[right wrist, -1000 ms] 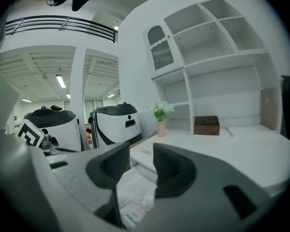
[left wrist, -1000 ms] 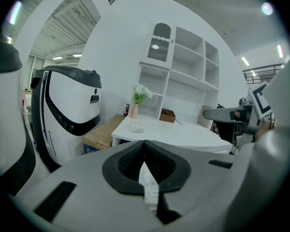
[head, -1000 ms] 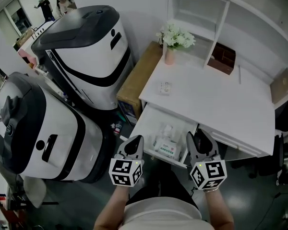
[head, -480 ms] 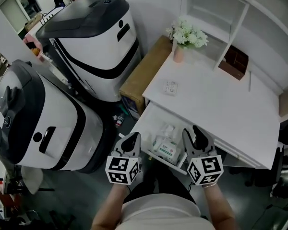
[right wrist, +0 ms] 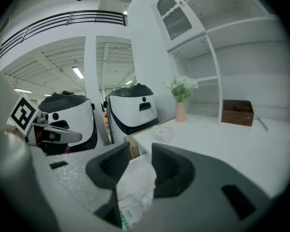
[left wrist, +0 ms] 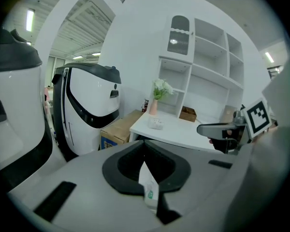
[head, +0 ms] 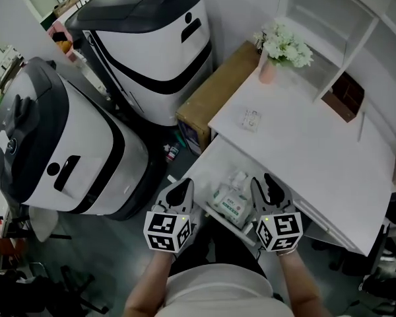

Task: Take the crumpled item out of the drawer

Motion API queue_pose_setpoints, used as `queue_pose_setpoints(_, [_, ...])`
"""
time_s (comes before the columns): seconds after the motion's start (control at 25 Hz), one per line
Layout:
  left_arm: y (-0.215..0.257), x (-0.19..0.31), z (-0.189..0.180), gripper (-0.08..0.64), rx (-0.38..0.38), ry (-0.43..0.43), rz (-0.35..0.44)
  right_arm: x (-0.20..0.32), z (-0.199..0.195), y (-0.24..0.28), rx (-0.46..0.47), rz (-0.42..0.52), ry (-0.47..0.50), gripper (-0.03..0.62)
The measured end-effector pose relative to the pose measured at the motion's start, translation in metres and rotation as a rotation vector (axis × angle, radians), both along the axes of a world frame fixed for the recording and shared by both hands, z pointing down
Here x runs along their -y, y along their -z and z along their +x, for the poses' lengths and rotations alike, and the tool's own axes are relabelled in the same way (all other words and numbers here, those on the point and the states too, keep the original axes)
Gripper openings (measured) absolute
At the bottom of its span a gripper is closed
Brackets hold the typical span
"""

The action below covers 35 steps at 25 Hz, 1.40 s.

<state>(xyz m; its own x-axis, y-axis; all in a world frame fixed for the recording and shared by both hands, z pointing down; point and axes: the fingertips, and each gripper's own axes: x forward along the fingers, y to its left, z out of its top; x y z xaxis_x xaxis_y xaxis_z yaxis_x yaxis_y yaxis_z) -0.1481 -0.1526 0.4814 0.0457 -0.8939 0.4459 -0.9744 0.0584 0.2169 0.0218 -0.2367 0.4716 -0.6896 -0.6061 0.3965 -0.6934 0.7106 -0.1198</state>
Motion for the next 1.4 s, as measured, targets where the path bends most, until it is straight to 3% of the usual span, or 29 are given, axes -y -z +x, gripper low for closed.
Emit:
queue_pose_setpoints(0.64, [-0.016,-0.012,-0.004,-0.009,-0.009,0.118,-0.062,0.007,-0.015,-0.097,-0.151,-0.155,0.168,0.138])
queue_pose_setpoints(1.4, [-0.035,-0.033,-0.015,-0.009,-0.011,0.223,-0.139,-0.001,-0.016,-0.224,-0.491,-0.268,0.364,0.137])
